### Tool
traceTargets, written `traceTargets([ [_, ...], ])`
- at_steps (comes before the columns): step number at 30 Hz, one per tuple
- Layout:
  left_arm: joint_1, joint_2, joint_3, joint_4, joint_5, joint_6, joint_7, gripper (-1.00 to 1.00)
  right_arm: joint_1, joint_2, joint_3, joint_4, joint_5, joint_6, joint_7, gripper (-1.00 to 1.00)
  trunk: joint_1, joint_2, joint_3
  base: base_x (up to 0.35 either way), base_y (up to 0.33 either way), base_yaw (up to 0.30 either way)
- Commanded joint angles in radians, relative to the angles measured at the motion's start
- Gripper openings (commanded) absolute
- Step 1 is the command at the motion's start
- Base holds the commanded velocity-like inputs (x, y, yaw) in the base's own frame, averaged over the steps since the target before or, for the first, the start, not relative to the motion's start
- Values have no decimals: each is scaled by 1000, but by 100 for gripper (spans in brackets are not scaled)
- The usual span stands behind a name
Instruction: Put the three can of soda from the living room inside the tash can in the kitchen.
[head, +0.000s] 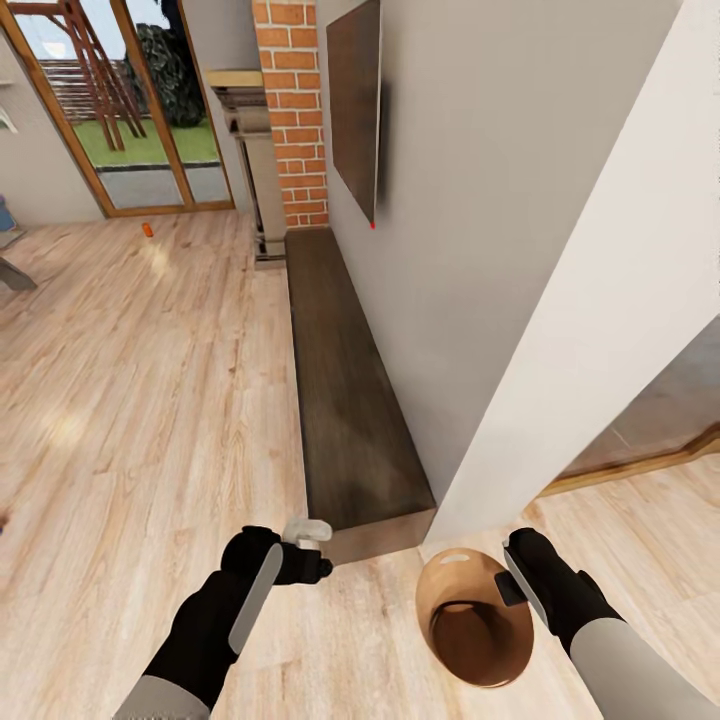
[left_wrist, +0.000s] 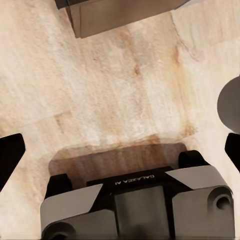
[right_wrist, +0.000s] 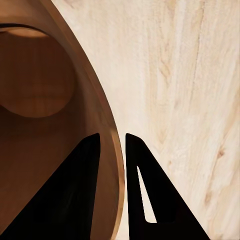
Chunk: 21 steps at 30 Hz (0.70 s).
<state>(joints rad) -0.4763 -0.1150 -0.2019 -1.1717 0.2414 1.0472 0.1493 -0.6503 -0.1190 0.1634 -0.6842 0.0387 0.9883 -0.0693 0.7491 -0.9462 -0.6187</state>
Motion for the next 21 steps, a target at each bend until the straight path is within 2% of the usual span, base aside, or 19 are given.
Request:
traceTargets([
  [1, -7, 0, 0, 15, 0, 0, 14, 100, 0, 0, 0, 0, -8, 0, 2, -100, -4, 7, 3, 0, 0, 0],
  [8, -30, 0, 1, 70, 5, 0, 60, 100, 0, -1, 0, 0, -8, 0, 1, -100, -31, 56, 25, 0, 0, 0],
  [21, -57, 0, 1, 151, 5, -9, 70, 100, 0, 0, 1, 0, -8, -2, 0, -100, -81, 147, 66, 0, 0, 0],
])
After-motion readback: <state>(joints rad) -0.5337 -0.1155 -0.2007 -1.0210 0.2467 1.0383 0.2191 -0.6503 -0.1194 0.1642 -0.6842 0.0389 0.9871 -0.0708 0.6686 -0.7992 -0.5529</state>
